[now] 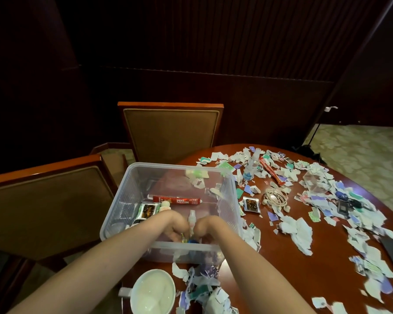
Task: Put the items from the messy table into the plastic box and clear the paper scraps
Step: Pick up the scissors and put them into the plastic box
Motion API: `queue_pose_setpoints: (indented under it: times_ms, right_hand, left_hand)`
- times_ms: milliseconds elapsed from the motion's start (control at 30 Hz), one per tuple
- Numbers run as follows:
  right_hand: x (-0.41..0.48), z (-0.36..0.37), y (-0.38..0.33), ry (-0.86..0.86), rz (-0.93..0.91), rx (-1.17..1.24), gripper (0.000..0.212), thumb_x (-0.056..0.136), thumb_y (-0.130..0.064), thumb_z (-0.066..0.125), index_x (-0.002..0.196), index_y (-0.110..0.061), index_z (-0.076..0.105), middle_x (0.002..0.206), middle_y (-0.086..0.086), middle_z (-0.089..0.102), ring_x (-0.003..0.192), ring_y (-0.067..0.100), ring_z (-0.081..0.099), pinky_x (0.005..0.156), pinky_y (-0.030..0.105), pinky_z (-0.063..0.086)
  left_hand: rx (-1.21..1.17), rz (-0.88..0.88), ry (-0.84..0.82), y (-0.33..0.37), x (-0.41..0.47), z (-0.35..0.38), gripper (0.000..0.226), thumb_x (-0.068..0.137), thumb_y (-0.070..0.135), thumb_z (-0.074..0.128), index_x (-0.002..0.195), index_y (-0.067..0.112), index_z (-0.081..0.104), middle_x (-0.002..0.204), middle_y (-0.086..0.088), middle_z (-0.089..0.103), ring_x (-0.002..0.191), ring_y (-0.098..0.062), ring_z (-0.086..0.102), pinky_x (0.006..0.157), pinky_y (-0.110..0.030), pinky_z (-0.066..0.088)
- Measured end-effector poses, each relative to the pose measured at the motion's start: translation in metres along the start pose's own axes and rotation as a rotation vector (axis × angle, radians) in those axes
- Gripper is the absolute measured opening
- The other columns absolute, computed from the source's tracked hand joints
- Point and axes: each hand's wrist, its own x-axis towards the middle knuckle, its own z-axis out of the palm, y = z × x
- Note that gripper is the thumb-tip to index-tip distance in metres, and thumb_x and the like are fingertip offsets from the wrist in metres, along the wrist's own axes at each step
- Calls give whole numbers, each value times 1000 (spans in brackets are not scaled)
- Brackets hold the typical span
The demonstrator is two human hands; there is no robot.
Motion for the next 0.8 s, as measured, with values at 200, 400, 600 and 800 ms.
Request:
queue_pose_setpoints:
  times_ms: [200,400,600,800]
  right_hand:
    - [-24,-5,12,101,11,-123,40,99,-14,41,137,-2,42,108,10,40,95,21,41,82,29,36]
    - [-55,-15,9,183,-7,-70,41,100,-10,37,139,2,36,136,20,45,113,27,50,105,34,35]
    - [-41,-25,12,306,20,-7,41,95,-7,48,133,6,44,136,22,47,123,31,51,105,37,42]
    - [-42,-33,16,516,-31,133,34,91,-9,57,123,2,54,117,17,59,112,28,60,62,24,46]
  left_hand:
    - [-43,-3,-100,16,0,8,24,98,-4,33,84,2,51,76,-8,56,37,-4,59,51,-16,52]
    - [-23,8,-85,26,2,14,22,98,-4,34,87,-3,53,78,-8,53,77,-17,58,107,-26,39]
    - [-12,-12,-26,36,2,20,24,98,-4,33,86,0,53,83,-11,57,54,-11,64,107,-22,35]
    - [22,51,-10,46,-21,7,41,99,-1,34,140,-5,36,131,-20,55,100,-24,66,84,-23,54]
